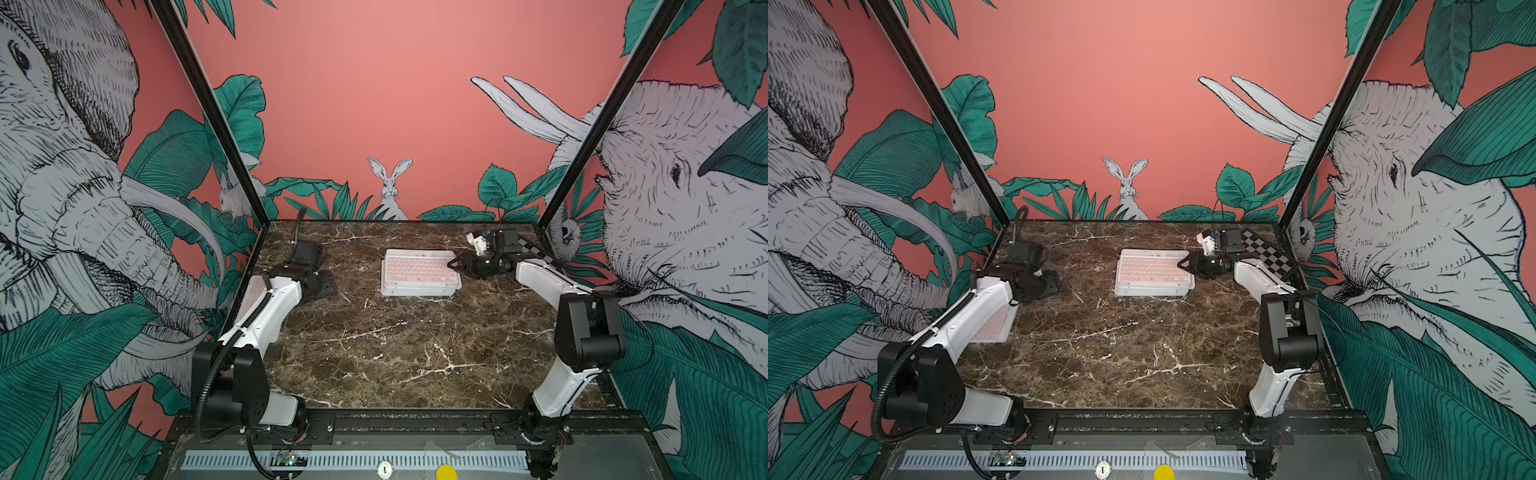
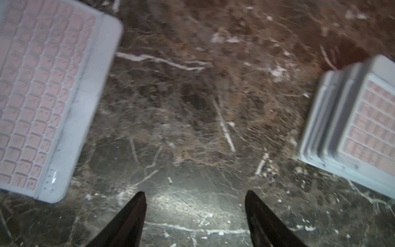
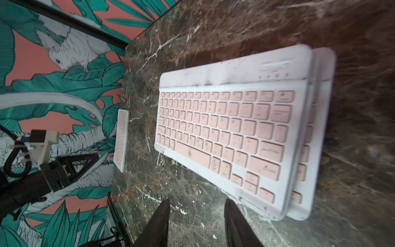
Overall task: Stack the numeric keypads
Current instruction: Place the numeric keypad at the numeric keypad, then move the numeric keypad to the center of the board.
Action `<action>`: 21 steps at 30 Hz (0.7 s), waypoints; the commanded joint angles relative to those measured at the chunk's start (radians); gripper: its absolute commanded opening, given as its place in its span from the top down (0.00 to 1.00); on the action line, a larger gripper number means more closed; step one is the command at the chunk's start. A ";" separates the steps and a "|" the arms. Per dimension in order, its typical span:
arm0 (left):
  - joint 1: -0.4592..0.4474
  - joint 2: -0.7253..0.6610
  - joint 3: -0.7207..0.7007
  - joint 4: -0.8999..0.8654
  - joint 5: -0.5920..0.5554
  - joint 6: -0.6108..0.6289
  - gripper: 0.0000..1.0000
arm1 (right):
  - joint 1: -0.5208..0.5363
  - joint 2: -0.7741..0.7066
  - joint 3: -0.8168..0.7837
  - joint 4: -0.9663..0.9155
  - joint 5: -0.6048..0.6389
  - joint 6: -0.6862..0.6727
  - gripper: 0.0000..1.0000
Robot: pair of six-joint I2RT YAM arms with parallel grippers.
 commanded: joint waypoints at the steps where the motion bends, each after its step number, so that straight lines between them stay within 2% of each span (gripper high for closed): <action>1: 0.109 -0.030 -0.042 0.012 0.058 -0.011 0.25 | 0.064 -0.032 -0.014 0.029 0.015 0.009 0.58; 10: 0.309 0.080 -0.002 0.021 0.034 0.069 0.25 | 0.166 -0.017 -0.008 0.067 -0.005 0.081 0.58; 16: 0.350 0.171 0.057 0.046 -0.087 0.149 0.25 | 0.183 0.006 0.043 0.037 0.004 0.083 0.58; 21: 0.390 0.236 0.071 0.092 -0.075 0.187 0.24 | 0.188 0.039 0.133 -0.027 0.008 0.070 0.58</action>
